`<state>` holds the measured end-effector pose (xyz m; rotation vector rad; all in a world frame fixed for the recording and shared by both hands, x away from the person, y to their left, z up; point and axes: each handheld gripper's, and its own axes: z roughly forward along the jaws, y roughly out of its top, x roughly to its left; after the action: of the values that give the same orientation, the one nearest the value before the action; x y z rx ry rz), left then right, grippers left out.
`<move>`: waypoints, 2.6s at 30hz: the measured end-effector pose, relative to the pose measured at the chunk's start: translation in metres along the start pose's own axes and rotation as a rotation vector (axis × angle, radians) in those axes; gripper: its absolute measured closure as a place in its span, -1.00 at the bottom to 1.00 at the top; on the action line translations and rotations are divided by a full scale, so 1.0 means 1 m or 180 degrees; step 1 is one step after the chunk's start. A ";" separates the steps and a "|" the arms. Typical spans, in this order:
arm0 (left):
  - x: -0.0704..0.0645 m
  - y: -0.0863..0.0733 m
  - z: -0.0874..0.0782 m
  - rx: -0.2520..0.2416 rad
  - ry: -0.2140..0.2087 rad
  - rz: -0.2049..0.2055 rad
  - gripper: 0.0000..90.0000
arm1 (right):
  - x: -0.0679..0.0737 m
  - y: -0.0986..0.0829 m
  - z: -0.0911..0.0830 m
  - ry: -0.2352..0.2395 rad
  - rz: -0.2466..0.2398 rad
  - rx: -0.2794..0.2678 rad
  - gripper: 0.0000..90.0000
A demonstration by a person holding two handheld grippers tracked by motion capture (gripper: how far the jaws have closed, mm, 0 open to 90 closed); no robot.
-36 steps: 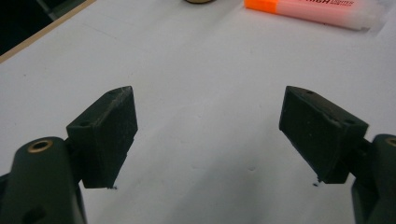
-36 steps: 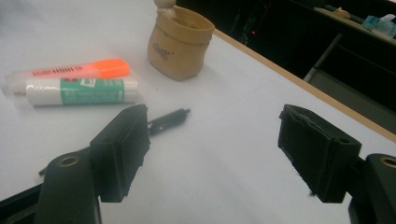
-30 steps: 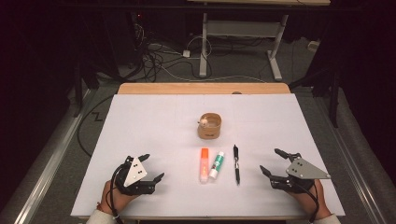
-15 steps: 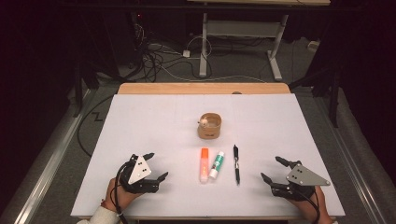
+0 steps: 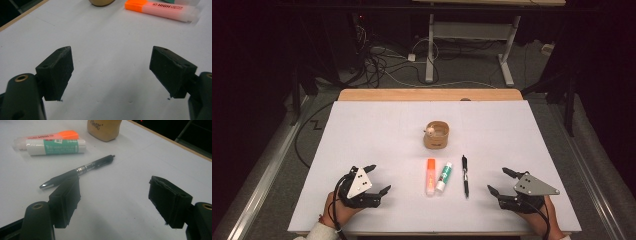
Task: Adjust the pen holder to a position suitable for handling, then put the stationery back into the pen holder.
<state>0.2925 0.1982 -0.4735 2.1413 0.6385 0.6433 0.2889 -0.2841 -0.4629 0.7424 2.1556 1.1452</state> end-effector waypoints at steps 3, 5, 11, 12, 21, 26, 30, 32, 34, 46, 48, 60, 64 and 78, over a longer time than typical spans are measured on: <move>0.000 0.000 0.000 0.0002 0.0006 0.0001 -0.59 | -0.001 0.000 0.002 0.0043 0.0055 0.0021 -0.43; -0.001 0.000 0.000 0.0010 0.0008 0.0011 -0.59 | -0.001 0.002 0.001 0.0023 0.0048 0.0023 -0.43; 0.000 0.000 0.000 0.0018 0.0014 0.0016 -0.59 | 0.001 0.003 0.004 0.0067 0.0002 0.0054 -0.41; -0.001 0.000 0.000 0.0019 0.0012 0.0014 -0.59 | 0.001 0.003 0.005 0.0083 -0.0005 0.0064 -0.41; -0.003 0.001 -0.001 0.0037 0.0031 0.0044 -0.59 | 0.004 0.007 0.012 0.0242 -0.0165 0.0178 -0.40; -0.005 0.001 0.000 0.0051 0.0017 0.0058 -0.59 | 0.007 0.011 0.015 0.0272 -0.0199 0.0253 -0.40; -0.005 0.001 -0.001 0.0046 0.0020 0.0051 -0.59 | 0.009 0.014 0.019 0.0265 -0.0164 0.0300 -0.38; -0.004 0.001 -0.002 0.0038 0.0020 0.0047 -0.59 | 0.009 0.016 0.022 0.0283 -0.0087 0.0312 -0.37; -0.004 0.001 -0.002 0.0028 0.0013 0.0046 -0.59 | 0.011 0.018 0.025 0.0258 -0.0026 0.0338 -0.35; -0.006 0.003 -0.003 -0.0009 0.0002 0.0054 -0.59 | 0.032 0.032 0.052 0.0146 0.0500 0.0631 -0.15; -0.007 0.003 -0.004 -0.0024 -0.0003 0.0055 -0.59 | 0.034 0.035 0.056 0.0172 0.0669 0.0674 -0.13; -0.005 0.003 -0.008 -0.0115 -0.0059 0.0050 -0.59 | 0.031 0.051 0.092 -0.0035 0.0967 0.1202 0.18; -0.006 0.004 -0.009 -0.0128 -0.0053 0.0045 -0.59 | 0.035 0.056 0.094 -0.0232 0.1206 0.1314 0.31; -0.012 0.007 -0.011 -0.0110 -0.0071 0.0130 -0.59 | 0.052 0.072 0.098 -0.0409 0.1123 0.1753 0.70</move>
<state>0.2781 0.1925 -0.4643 2.1312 0.5689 0.6472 0.3377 -0.1613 -0.4580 1.4405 2.3032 0.6233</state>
